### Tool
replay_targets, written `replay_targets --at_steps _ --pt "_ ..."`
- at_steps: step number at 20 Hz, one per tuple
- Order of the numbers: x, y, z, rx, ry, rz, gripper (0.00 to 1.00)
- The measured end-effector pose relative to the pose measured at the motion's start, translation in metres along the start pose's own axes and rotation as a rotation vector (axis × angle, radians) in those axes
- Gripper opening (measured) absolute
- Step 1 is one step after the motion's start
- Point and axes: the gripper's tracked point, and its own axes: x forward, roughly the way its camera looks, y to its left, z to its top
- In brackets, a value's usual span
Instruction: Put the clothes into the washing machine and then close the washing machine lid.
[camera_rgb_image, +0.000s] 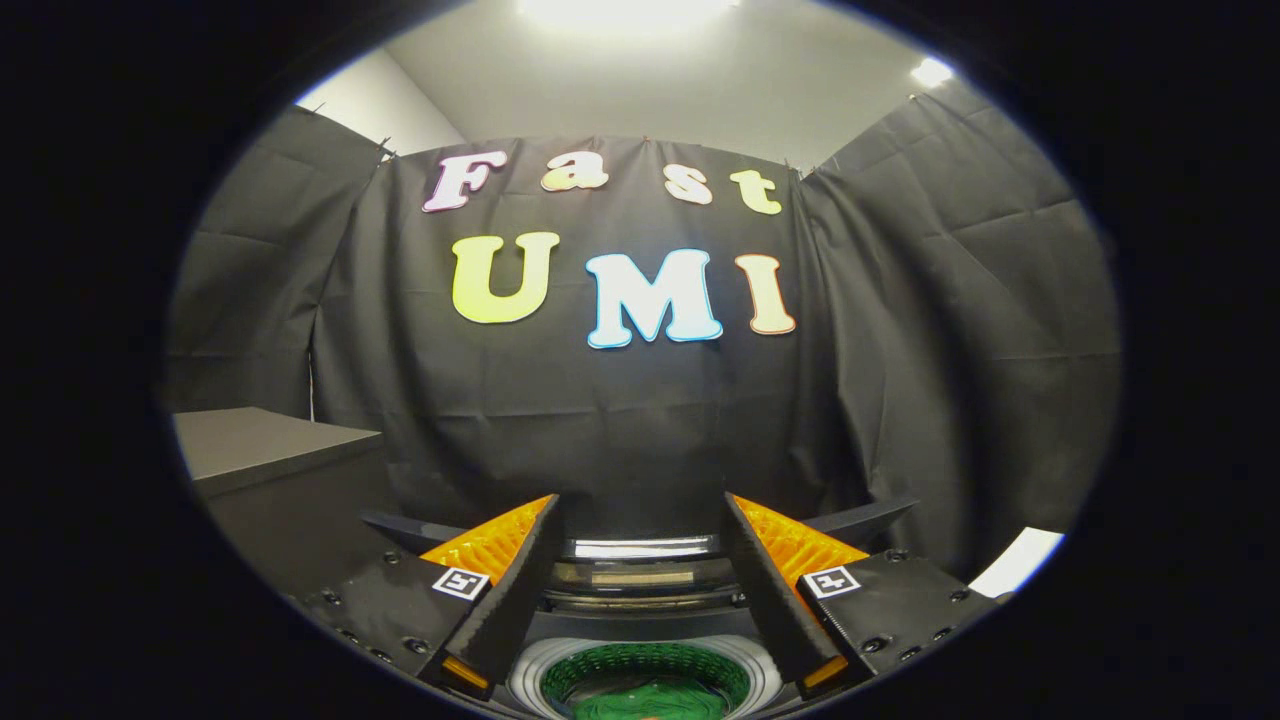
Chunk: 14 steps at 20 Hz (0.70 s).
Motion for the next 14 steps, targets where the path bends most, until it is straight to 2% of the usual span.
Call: replay_targets --at_steps 3,6,9,14 --pt "-0.013 -0.001 -0.016 0.002 0.010 0.006 0.98" --pt "-0.017 -0.007 -0.054 0.017 0.100 -0.004 0.99" --pt "-0.032 -0.001 -0.066 0.030 0.104 0.012 0.98" --pt "-0.056 0.007 -0.098 -0.064 0.107 0.024 0.98"
